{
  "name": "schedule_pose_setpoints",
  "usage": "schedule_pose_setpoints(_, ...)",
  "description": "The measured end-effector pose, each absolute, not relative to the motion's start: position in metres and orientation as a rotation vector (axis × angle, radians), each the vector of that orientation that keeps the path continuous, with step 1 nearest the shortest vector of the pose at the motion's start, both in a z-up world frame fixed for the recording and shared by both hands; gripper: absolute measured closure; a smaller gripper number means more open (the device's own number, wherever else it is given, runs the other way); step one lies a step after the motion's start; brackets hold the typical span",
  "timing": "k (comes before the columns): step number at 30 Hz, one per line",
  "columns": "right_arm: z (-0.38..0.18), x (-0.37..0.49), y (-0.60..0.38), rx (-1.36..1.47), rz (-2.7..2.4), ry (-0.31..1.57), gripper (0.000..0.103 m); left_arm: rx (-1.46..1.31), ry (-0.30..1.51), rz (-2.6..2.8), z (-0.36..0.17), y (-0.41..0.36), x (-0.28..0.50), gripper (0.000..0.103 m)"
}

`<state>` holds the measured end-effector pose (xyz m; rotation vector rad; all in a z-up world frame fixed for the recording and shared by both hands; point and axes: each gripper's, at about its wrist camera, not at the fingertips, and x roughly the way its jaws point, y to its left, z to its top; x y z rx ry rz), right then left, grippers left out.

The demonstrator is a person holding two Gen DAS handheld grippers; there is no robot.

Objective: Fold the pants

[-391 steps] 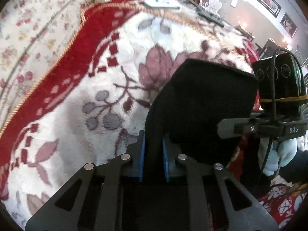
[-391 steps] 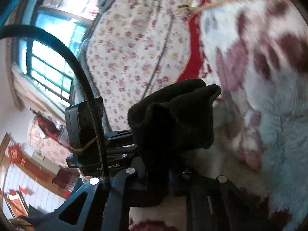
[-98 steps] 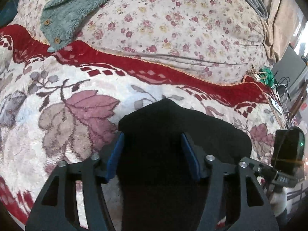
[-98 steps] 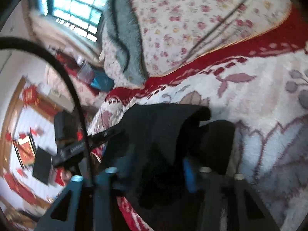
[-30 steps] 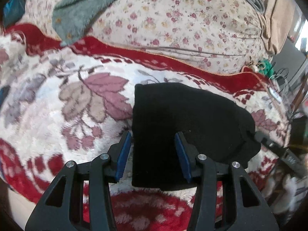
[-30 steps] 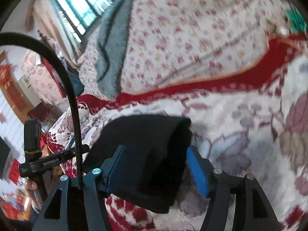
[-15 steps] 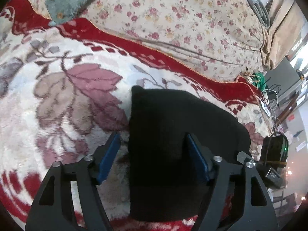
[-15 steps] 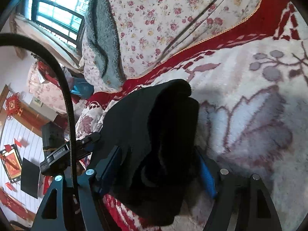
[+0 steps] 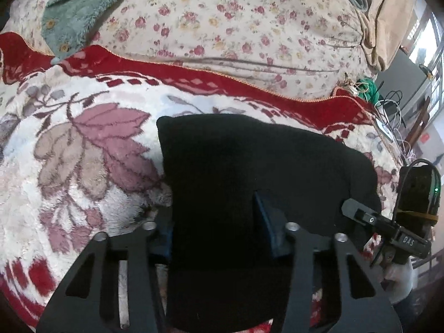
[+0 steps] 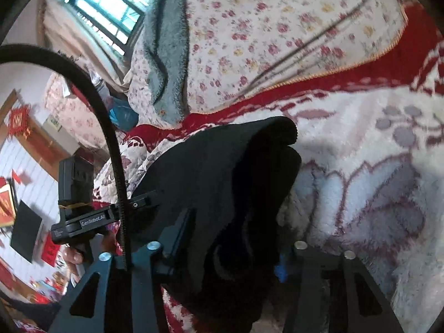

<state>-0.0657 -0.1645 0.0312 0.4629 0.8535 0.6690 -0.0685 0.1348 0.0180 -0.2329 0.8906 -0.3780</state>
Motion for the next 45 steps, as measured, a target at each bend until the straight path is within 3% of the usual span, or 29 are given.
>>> schedule_pose_setpoints(4,0.052,-0.066,-0.156,0.433,0.687,0.816,0.061,-0.253,0.868,-0.378,0.033,0.144,-0.074,0.067)
schedule_pose_setpoints(17,0.092,-0.021,-0.034,0.4,0.887,0.772,0.062,-0.227,0.729,-0.1,0.1,0.258,-0.084,0.067)
schedule_pose_setpoints(27,0.063,0.015,0.068,0.365,0.974,0.873,0.062,-0.265,0.76,0.047,0.07,0.335,-0.074,0.067)
schedule_pose_setpoints(37,0.03,0.033,0.093,0.339,0.943,0.955,0.061,-0.282,0.777,0.069,0.044,0.349,-0.064,0.067)
schedule_pose_setpoints(41,0.02,0.038,0.095,0.312,0.883,0.991,0.051,-0.272,0.775,0.088,0.041,0.347,-0.064,0.066)
schedule_pose_setpoints(45,0.021,0.037,0.094,0.289,0.856,0.991,0.045,-0.284,0.769,0.115,0.035,0.349,-0.064,0.054)
